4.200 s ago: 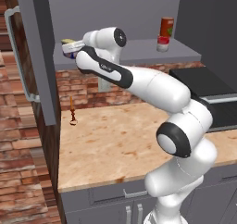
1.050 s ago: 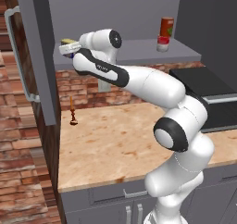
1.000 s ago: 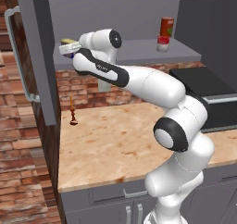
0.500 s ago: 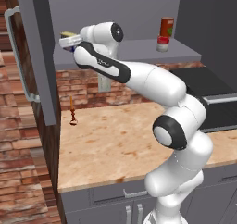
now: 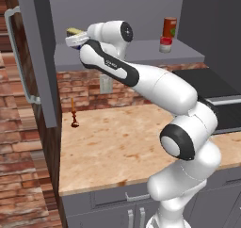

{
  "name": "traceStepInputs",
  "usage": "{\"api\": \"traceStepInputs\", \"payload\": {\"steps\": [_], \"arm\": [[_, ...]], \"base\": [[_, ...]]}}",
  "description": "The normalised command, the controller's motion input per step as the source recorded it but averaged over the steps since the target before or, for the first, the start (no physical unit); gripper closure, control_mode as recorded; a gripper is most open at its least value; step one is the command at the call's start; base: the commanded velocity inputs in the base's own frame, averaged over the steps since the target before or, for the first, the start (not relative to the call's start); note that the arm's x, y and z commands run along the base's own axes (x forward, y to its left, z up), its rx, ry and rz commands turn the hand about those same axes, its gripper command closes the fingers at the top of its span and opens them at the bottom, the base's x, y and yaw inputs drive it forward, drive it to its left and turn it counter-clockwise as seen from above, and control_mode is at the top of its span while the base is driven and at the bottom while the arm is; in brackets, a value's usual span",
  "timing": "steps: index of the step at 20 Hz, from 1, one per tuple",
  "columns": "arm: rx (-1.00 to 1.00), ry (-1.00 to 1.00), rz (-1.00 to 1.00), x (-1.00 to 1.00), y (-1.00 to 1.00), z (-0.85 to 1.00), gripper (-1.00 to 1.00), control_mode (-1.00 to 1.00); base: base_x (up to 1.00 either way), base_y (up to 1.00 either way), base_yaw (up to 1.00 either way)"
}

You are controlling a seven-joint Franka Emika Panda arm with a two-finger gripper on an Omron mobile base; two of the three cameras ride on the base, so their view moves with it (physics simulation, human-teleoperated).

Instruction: Stack two cans on top of the other two cans in the cabinet.

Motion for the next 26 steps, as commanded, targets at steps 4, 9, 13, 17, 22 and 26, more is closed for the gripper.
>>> {"api": "traceStepInputs", "payload": {"steps": [4,9,13,17,22,26], "arm": [[0.00,-0.13,0.00,-0.26,0.00,0.06,1.00,-1.00],[0.00,-0.01,0.00,-0.20,-0.07,0.33,1.00,-1.00],[0.00,0.02,-0.01,-0.06,-0.27,0.51,1.00,-1.00],[0.00,0.10,-0.01,0.00,-0.39,0.45,1.00,-1.00],[0.00,0.10,-0.01,0.00,-0.30,0.20,1.00,-1.00],[0.00,0.04,-0.02,-0.05,-0.25,0.02,1.00,-1.00]], "base": [[0.00,0.00,0.00],[0.00,0.00,0.00],[0.00,0.00,0.00],[0.00,0.00,0.00],[0.00,0.00,0.00],[0.00,0.00,0.00]]}}
